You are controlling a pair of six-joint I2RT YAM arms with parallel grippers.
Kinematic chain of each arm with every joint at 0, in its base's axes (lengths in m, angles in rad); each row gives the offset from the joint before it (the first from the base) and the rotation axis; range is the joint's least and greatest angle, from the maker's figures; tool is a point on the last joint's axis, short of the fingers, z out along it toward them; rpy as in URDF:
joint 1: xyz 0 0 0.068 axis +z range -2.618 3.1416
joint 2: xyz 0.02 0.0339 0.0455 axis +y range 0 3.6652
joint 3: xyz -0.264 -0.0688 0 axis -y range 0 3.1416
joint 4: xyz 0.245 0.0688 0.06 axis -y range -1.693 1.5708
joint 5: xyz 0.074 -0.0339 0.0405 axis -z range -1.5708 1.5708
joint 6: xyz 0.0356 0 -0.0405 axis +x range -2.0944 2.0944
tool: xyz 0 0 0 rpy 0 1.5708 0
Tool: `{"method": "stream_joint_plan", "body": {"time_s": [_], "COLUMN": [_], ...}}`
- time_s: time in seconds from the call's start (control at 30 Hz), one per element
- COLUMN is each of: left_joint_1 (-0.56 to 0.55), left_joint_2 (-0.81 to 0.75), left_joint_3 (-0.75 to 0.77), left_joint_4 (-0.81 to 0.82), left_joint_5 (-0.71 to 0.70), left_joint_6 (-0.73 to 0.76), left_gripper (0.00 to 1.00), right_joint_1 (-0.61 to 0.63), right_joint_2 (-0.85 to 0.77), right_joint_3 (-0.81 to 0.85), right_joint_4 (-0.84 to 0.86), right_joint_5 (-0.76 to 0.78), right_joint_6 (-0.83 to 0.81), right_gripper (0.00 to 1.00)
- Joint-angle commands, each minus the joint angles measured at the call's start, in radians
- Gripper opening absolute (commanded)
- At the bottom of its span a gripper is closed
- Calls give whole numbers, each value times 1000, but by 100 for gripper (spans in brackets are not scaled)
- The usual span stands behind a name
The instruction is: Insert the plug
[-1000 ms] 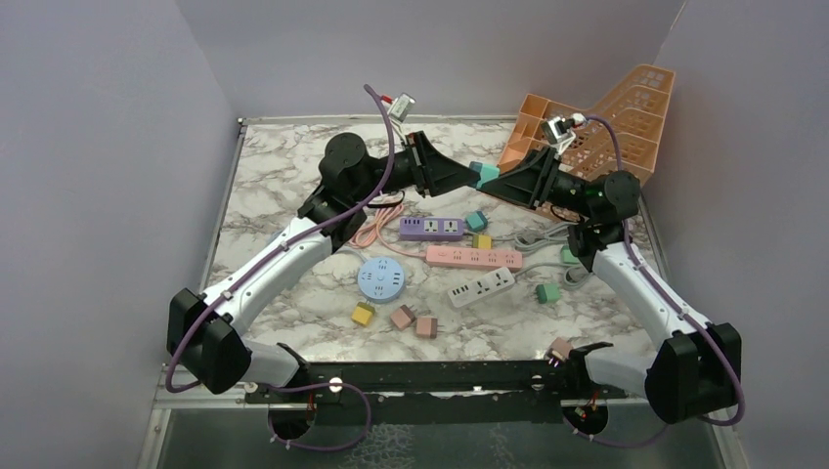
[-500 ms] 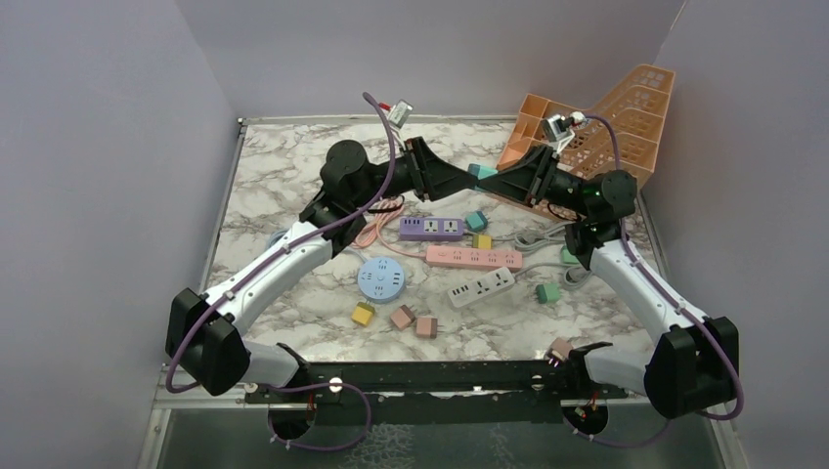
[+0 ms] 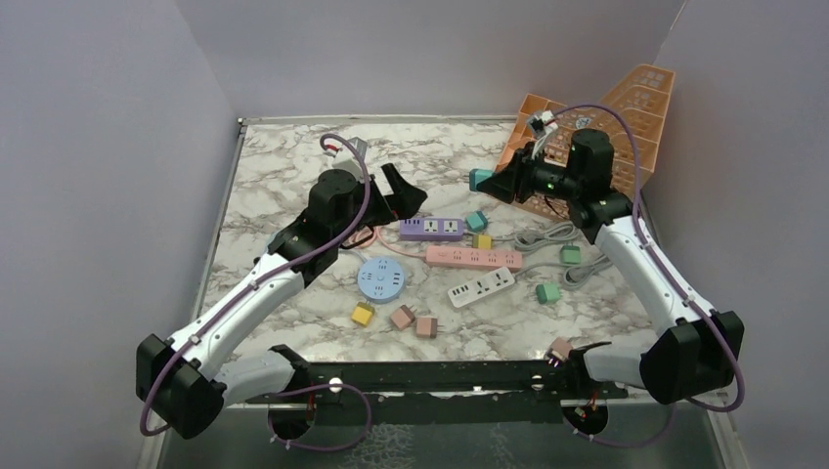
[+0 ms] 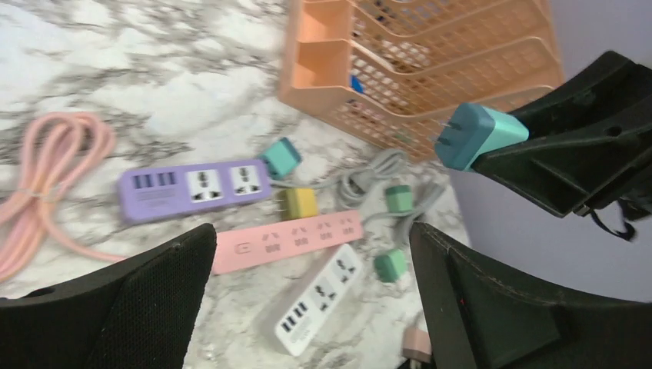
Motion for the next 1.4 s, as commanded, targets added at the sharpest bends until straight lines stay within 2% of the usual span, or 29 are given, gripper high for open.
{"method": "stream_joint_plan", "body": {"time_s": [0.0, 0.23, 0.47, 0.63, 0.9, 1.03, 1.37], "left_joint_1": [5, 5, 5, 5, 6, 5, 4], "left_joint_2": [-75, -190, -176, -136, -123, -100, -74], "left_joint_3": [2, 121, 296, 449, 487, 516, 544], "left_joint_4": [-199, -200, -274, -363, -402, -424, -427], "left_joint_5": [-236, -280, -318, -332, -388, -399, -428], "left_joint_6": [125, 338, 482, 546, 572, 582, 610], "left_gripper": [99, 99, 99, 99, 99, 99, 99], "right_joint_1": [9, 65, 255, 361, 472, 490, 523], "right_joint_2": [45, 93, 203, 333, 537, 606, 676], "right_joint_3": [51, 144, 208, 318, 450, 480, 541], "right_joint_4": [-376, -532, -720, -830, -959, -986, -988], "right_joint_5": [158, 167, 441, 631, 831, 871, 816], "right_joint_6": [-459, -671, -852, -881, -907, -922, -945], "right_gripper": [1, 1, 1, 1, 1, 1, 1]}}
